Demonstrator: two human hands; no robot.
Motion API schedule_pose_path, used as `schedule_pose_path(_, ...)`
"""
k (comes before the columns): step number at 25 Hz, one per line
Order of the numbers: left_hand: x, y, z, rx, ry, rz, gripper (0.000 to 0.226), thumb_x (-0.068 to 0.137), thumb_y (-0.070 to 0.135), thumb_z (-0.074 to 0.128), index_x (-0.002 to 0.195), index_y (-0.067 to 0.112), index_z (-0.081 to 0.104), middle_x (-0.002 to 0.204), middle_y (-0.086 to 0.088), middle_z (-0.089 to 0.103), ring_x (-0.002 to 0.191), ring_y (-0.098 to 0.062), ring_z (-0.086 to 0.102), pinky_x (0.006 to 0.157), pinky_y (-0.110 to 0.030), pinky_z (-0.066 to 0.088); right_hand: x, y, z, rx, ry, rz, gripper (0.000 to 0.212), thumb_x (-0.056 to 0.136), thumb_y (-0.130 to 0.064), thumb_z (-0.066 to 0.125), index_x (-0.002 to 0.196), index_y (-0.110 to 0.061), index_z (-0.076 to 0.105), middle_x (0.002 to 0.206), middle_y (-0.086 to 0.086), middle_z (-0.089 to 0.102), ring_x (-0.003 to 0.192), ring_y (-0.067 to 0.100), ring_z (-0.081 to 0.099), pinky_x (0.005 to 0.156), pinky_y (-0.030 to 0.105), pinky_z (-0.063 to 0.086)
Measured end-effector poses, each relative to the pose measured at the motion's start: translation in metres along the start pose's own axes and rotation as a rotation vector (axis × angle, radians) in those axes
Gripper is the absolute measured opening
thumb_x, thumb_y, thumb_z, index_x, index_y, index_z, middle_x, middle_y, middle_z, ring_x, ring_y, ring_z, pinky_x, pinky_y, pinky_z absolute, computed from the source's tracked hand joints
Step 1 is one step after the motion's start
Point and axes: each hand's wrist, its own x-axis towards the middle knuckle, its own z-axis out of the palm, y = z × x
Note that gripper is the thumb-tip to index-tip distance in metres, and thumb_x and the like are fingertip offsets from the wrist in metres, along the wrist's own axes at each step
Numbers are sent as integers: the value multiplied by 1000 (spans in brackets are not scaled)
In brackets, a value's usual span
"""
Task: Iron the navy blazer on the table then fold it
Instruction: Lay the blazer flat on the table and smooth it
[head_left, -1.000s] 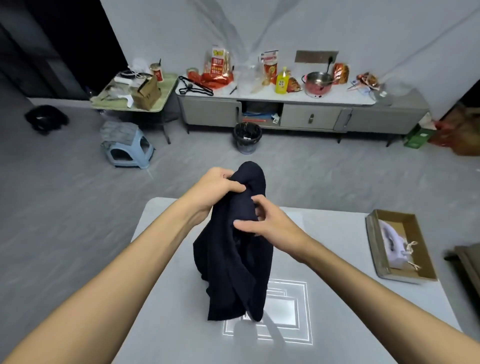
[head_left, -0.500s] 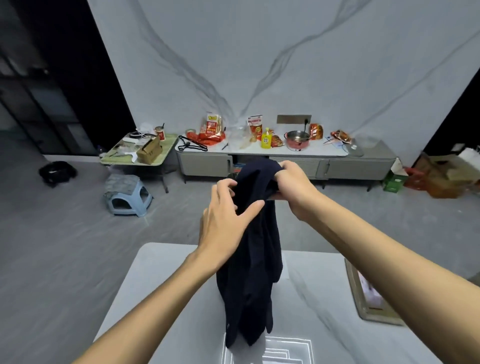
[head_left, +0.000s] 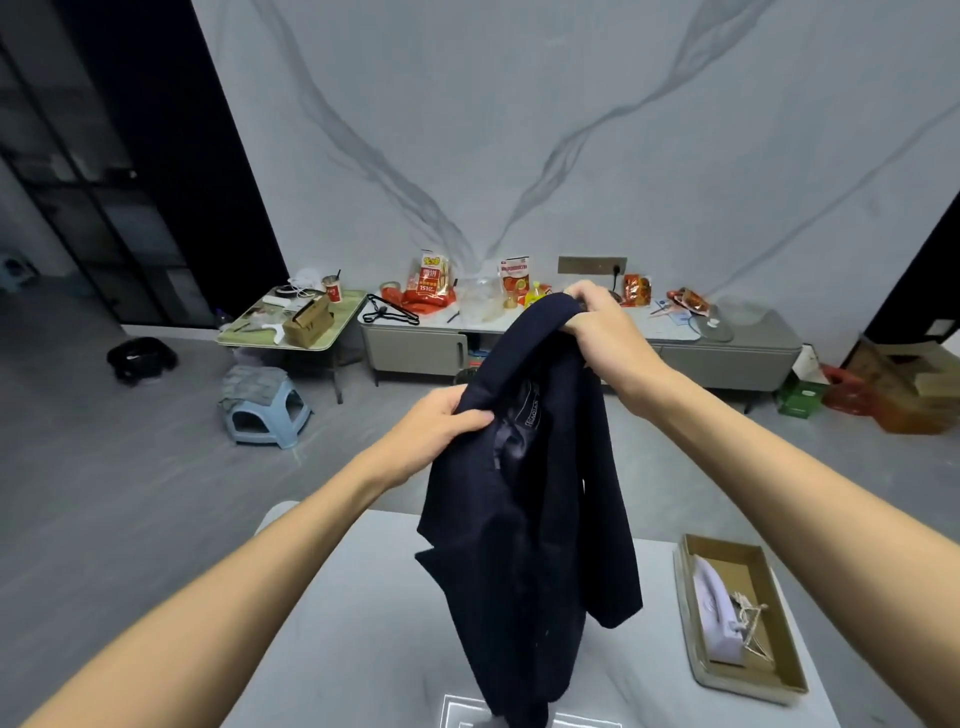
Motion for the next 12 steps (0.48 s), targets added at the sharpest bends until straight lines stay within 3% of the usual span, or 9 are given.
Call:
schedule_pose_path(2, 7, 10, 1, -25, 38, -1, 11, 96, 7, 55, 95, 5, 66, 90, -5, 73, 82, -17, 67, 78, -29, 52, 3, 2, -14, -1, -26, 67, 14, 91, -20, 46, 101, -13, 55, 99, 5, 65, 86, 20, 63, 69, 35, 49)
schedule_pose_path(5, 14, 24, -9, 3, 100, -31, 16, 89, 16, 58, 92, 2, 65, 86, -6, 73, 79, -19, 66, 77, -33, 49, 9, 7, -26, -36, -21, 118, 23, 85, -26, 50, 103, -15, 60, 101, 5, 69, 95, 23, 66, 83, 43, 53)
schedule_pose_path(7, 19, 36, -16, 160, 226, 1, 18, 87, 19, 58, 83, 2, 60, 77, -3, 67, 73, -17, 60, 72, -32, 44, 8, 9, -24, -44, 13, 148, 23, 84, -24, 51, 102, -14, 60, 102, 6, 67, 97, 26, 65, 86, 44, 52)
schedule_pose_path(9, 20, 47, -11, 368, 339, 42, 24, 89, 22, 58, 78, 0, 57, 70, -1, 61, 67, -15, 53, 64, -31, 38, 6, 8, -19, 74, 81, 203, 21, 84, -17, 48, 100, -9, 60, 97, 8, 67, 86, 27, 65, 73, 40, 53)
schedule_pose_path(10, 18, 51, -7, 378, 303, 37, 24, 90, 22, 59, 77, 2, 60, 70, 0, 61, 65, -14, 52, 61, -31, 37, 5, 6, -18, 185, 106, 223, 19, 85, -11, 45, 97, -7, 60, 89, 9, 66, 77, 26, 63, 65, 35, 50)
schedule_pose_path(12, 11, 48, 3, 226, 48, -10, 15, 92, 21, 62, 86, 10, 70, 78, -5, 69, 66, -13, 58, 59, -28, 41, 4, -1, -16, 343, 130, 215, 21, 86, -2, 40, 94, -8, 58, 80, 10, 61, 70, 23, 58, 58, 27, 43)
